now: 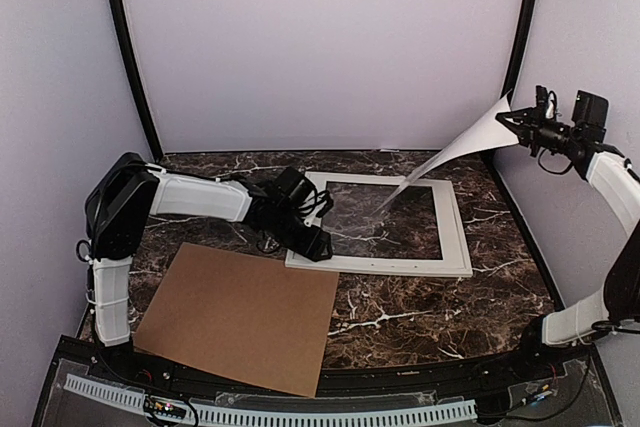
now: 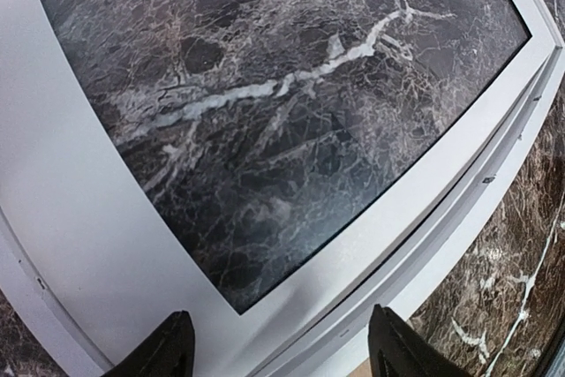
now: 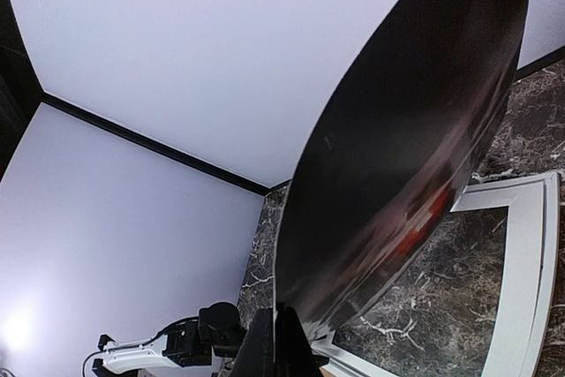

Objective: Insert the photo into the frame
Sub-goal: Press the mat board.

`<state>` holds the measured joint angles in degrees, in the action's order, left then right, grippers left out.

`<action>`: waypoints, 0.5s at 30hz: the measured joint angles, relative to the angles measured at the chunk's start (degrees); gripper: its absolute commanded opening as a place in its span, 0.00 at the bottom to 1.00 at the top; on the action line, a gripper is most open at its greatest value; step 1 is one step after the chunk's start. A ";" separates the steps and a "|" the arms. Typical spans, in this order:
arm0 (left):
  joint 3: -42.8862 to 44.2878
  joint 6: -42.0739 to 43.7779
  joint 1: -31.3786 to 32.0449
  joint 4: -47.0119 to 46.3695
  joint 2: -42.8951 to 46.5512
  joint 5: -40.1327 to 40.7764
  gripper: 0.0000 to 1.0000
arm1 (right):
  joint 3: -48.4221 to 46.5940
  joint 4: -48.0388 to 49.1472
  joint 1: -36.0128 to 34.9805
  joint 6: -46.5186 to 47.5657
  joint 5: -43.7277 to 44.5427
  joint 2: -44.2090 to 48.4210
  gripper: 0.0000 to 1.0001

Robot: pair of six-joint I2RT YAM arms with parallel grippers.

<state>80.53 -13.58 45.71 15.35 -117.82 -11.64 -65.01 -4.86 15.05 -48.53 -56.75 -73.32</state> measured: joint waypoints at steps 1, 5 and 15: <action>0.00 0.50 0.00 0.20 0.22 -0.20 0.71 | -0.42 0.00 0.00 0.00 0.00 0.00 0.00; 0.00 2.54 0.07 0.85 2.29 -0.72 0.75 | -1.11 0.66 0.00 -0.52 0.00 0.00 0.00; -0.13 6.71 0.20 -5.62 13.77 2.91 0.84 | -9.79 -0.50 -4.11 -1.46 1.53 -1.99 0.00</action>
<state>80.40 -6.87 45.91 9.74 -104.05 -8.73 -74.81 -5.37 10.94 -50.00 -55.22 -75.31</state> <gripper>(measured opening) 0.834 0.004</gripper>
